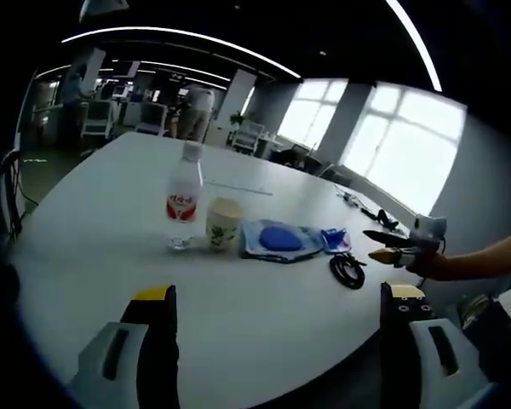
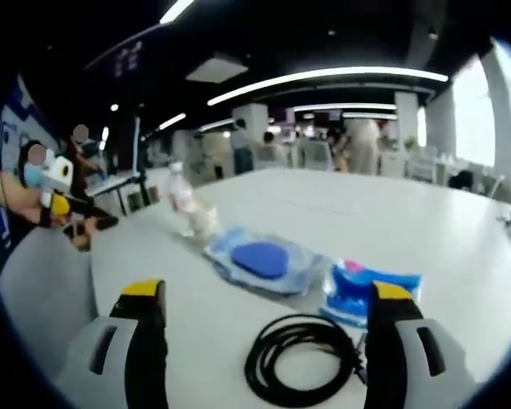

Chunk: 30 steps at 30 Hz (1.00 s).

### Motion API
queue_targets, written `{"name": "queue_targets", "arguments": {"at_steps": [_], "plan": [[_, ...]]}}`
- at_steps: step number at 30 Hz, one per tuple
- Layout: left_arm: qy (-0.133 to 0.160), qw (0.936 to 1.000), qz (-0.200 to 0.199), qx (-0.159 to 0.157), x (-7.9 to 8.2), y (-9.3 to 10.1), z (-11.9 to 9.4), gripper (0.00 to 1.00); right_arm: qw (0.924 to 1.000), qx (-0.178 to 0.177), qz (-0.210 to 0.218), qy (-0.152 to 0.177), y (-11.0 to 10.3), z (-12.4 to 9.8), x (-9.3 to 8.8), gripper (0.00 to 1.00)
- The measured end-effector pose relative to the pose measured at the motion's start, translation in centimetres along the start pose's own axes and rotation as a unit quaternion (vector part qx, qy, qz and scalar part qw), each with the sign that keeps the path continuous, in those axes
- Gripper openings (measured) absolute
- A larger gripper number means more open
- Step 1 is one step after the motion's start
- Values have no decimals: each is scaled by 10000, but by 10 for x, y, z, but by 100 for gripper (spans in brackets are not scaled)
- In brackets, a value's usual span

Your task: Arrange the tabletop items into an orderly group along one side of the table until the central work area is clear of visible clutter.

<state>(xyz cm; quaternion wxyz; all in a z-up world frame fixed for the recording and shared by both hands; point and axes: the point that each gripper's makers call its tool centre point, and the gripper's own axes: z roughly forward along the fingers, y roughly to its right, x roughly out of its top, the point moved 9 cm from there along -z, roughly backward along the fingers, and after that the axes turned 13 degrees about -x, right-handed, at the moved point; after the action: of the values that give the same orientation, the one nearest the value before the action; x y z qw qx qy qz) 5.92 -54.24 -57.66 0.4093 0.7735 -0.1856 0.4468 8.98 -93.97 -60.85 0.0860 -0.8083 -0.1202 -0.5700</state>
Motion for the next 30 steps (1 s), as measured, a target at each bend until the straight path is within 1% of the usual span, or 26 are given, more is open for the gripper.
{"name": "queue_targets", "arguments": {"at_steps": [6, 10, 13, 18, 21, 26, 30], "plan": [[-36, 9999, 95, -74, 5, 3, 4, 100, 10000, 40, -22, 2, -8, -4, 2, 95], [-2, 9999, 130, -78, 8, 4, 5, 99, 9999, 44, -62, -126, -14, -7, 1, 95], [-46, 9996, 227, -132, 10, 5, 6, 99, 9999, 61, -79, -139, -20, -9, 1, 95], [-62, 9993, 302, -208, 13, 3, 8, 99, 9999, 26, 73, -139, -29, -14, 4, 95], [-56, 9993, 296, -211, 14, 0, 8, 98, 9999, 18, 105, -99, -37, -18, 6, 95], [-36, 9993, 321, -209, 16, -4, 8, 97, 9998, 22, 165, -136, -49, -24, 9, 95], [-119, 9990, 375, -225, 16, -6, 8, 97, 9997, -1, 165, -159, -57, -32, 11, 96]]}}
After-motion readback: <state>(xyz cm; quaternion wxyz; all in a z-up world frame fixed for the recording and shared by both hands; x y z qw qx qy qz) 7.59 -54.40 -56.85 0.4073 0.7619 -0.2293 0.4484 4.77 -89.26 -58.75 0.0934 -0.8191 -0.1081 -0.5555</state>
